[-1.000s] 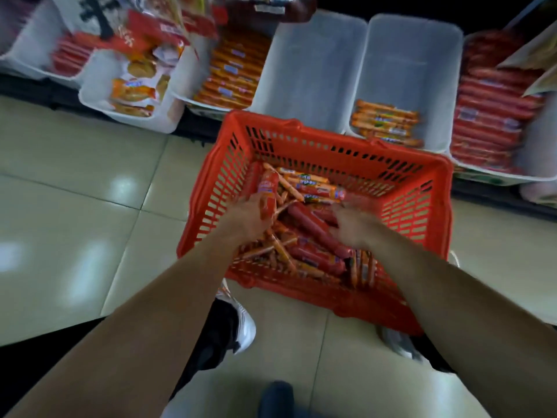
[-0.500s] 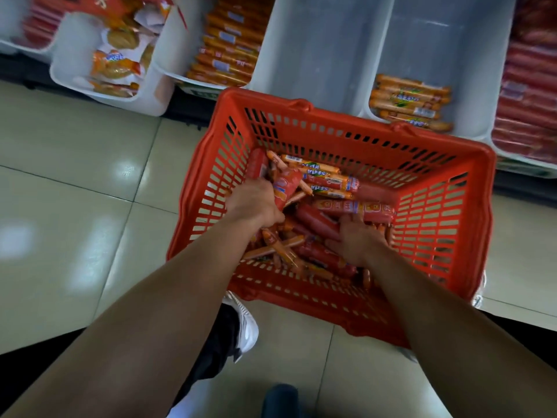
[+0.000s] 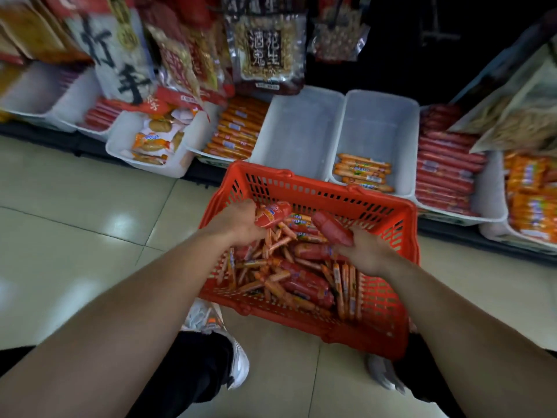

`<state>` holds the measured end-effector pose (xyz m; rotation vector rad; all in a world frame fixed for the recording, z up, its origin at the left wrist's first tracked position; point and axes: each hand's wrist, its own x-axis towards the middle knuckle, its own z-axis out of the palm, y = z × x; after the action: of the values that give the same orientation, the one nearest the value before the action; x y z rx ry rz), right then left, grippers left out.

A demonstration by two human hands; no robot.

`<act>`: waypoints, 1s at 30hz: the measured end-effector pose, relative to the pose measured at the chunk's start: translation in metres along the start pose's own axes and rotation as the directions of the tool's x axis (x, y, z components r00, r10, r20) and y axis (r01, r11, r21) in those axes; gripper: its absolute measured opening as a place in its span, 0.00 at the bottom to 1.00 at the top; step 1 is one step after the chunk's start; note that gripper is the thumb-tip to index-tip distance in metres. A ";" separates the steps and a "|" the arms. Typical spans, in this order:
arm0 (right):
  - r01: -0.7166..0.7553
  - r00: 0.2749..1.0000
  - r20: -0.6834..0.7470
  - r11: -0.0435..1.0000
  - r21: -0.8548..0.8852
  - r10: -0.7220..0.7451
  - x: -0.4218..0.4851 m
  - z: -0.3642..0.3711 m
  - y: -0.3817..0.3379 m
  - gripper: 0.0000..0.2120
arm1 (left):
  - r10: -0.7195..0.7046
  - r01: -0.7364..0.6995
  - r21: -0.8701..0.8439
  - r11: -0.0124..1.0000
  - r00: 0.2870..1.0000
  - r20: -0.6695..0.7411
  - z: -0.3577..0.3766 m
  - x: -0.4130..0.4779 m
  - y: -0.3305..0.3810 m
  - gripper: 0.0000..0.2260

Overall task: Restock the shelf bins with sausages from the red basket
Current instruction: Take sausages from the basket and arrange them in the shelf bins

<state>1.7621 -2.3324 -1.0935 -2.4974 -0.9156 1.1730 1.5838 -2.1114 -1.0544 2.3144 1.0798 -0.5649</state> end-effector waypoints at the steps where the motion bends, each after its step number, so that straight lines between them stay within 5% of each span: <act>1: 0.013 1.000 -0.002 1.000 -0.003 -0.013 -0.005 -0.011 -0.006 0.25 | 0.018 -0.018 0.009 1.000 0.999 -0.038 -0.017 -0.005 0.000 0.26; 7: 0.086 0.984 -0.161 0.995 0.054 -0.077 -0.020 -0.055 -0.043 0.28 | 0.094 -0.100 -0.019 0.995 0.970 -0.223 -0.101 -0.028 -0.004 0.23; 12: 0.103 0.960 -0.274 0.985 0.139 -0.061 0.006 -0.067 -0.069 0.27 | 0.019 -0.102 -0.234 0.967 0.943 -0.332 -0.095 -0.019 -0.024 0.26; 20: 0.048 0.956 -0.294 0.988 0.146 -0.003 0.103 -0.077 -0.105 0.24 | -0.018 -0.126 -0.376 0.918 0.934 -0.356 -0.078 0.038 -0.039 0.15; 30: -0.073 0.928 -0.354 0.990 0.122 0.112 0.182 -0.054 -0.135 0.22 | -0.186 -0.055 -0.545 0.837 0.907 -0.377 -0.062 0.082 -0.053 0.15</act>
<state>1.8319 -2.1108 -1.1087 -2.5691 -0.6252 0.7240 1.6000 -1.9976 -1.0669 1.9159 1.3119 0.2304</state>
